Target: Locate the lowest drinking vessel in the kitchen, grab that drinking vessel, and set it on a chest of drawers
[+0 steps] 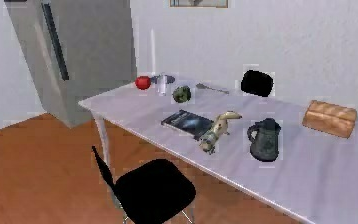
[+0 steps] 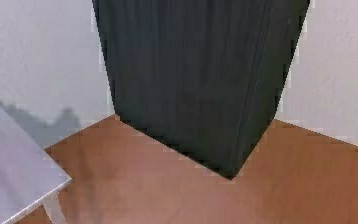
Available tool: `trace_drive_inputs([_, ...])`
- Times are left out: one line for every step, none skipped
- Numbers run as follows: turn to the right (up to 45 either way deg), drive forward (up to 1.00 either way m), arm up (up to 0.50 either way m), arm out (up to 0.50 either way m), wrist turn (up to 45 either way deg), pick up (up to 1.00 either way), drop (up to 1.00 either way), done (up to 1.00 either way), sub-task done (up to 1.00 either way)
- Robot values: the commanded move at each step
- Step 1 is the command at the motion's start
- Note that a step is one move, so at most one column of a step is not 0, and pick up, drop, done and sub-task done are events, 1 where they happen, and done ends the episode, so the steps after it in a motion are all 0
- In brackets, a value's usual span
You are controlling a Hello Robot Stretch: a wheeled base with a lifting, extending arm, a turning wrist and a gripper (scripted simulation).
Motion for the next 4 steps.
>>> trace_drive_inputs([-45.0,0.0,0.0,0.0,0.0,0.0,0.0,0.0,0.0])
trace_drive_inputs([-18.0,0.0,0.0,0.0,0.0,0.0,0.0,0.0,0.0])
trace_drive_inputs([45.0,0.0,0.0,0.0,0.0,0.0,0.0,0.0,0.0])
trace_drive_inputs([45.0,0.0,0.0,0.0,0.0,0.0,0.0,0.0,0.0])
